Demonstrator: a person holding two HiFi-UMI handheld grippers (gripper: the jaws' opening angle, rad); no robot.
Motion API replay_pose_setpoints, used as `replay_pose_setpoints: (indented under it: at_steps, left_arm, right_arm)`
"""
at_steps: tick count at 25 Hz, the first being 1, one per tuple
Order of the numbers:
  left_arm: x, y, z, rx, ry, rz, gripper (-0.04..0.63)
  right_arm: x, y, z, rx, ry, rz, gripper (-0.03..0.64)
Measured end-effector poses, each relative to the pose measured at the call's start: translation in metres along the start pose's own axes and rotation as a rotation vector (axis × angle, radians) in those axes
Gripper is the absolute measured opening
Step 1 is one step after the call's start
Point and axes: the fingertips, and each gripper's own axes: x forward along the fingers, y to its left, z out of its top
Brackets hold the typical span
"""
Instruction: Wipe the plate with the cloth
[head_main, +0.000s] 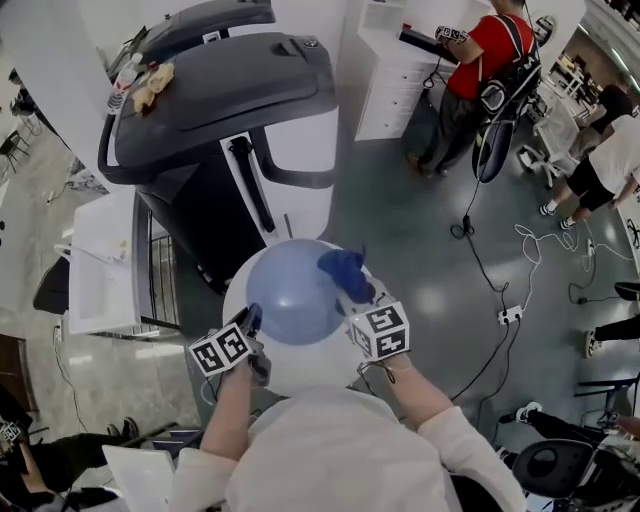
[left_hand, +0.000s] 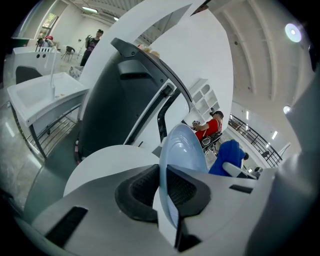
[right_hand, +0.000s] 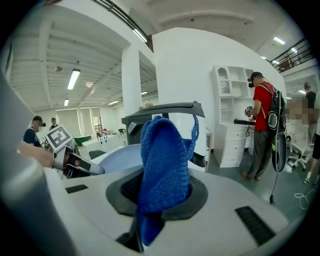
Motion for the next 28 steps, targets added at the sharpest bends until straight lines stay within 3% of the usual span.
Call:
replay_pose_setpoints:
  at_steps: [6,12,19,28]
  left_arm:
    - [0.01,0.014,-0.016,-0.071,0.033,0.008,0.043]
    - [0.018,0.024,-0.032,-0.084,0.073,0.028,0.043]
    - [0.027,0.042,-0.054,-0.125,0.129,0.057,0.043]
    - [0.043,0.057,-0.072,-0.122,0.187,0.091,0.043]
  right_arm:
    - [-0.011,-0.005,0.004,0.088,-0.064,0.004,0.086]
    - [-0.023,-0.009,0.002,0.139,-0.11,0.008,0.086]
    - [-0.036,-0.015,-0.005,0.173,-0.109,-0.033,0.086]
    - [-0.053,-0.026,-0.022,0.194,-0.085,-0.089,0.086]
